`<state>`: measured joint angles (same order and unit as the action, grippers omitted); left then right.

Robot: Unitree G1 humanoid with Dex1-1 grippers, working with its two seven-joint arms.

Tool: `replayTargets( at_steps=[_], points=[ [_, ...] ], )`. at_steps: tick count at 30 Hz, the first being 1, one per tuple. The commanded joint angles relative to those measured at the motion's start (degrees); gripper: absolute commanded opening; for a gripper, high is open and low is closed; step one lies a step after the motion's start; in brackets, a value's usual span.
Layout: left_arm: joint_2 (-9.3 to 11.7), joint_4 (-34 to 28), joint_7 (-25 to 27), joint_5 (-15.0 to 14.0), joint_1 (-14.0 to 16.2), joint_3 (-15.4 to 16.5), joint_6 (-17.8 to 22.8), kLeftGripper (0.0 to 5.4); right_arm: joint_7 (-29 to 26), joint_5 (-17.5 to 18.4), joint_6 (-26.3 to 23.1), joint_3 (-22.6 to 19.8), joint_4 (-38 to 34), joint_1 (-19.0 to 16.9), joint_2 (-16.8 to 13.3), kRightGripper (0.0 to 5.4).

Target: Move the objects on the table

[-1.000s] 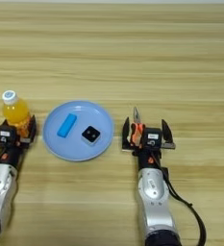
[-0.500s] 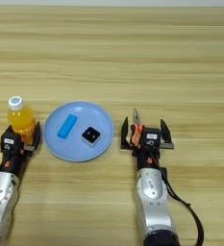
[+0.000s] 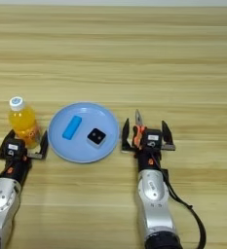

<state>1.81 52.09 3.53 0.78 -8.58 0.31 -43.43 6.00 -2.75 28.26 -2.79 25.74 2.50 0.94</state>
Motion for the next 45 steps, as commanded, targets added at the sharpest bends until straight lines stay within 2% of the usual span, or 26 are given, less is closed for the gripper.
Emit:
replayTargets(
  at_steps=[1, 8, 22, 31, 45],
  points=[
    [0.37, 1.93, -0.47, 0.81, 0.59, 0.19, 2.16, 5.38, 0.2, 0.06, 0.59, -0.13, 1.06, 1.15, 0.1, 5.4],
    [0.78, 0.52, -0.44, 0.34, -0.72, 0.99, 1.43, 5.38, 0.34, -0.05, 0.94, -0.06, 1.67, 1.52, 0.26, 5.4],
    [1.42, -2.48, -0.81, 0.55, -0.97, 1.55, 0.51, 5.38, 0.2, -0.06, 1.2, 0.11, 1.49, 1.15, 0.39, 5.4],
    [1.09, -5.2, 0.37, 0.56, -0.86, 1.0, 0.63, 5.38, 0.26, -0.1, 1.23, 0.14, 1.82, 1.35, 0.46, 5.4],
    [0.9, -5.18, 0.38, 0.68, -1.1, 1.02, 0.88, 5.38, 0.15, 0.01, 1.28, -0.03, 2.0, 1.68, 0.35, 5.4]
  ],
)
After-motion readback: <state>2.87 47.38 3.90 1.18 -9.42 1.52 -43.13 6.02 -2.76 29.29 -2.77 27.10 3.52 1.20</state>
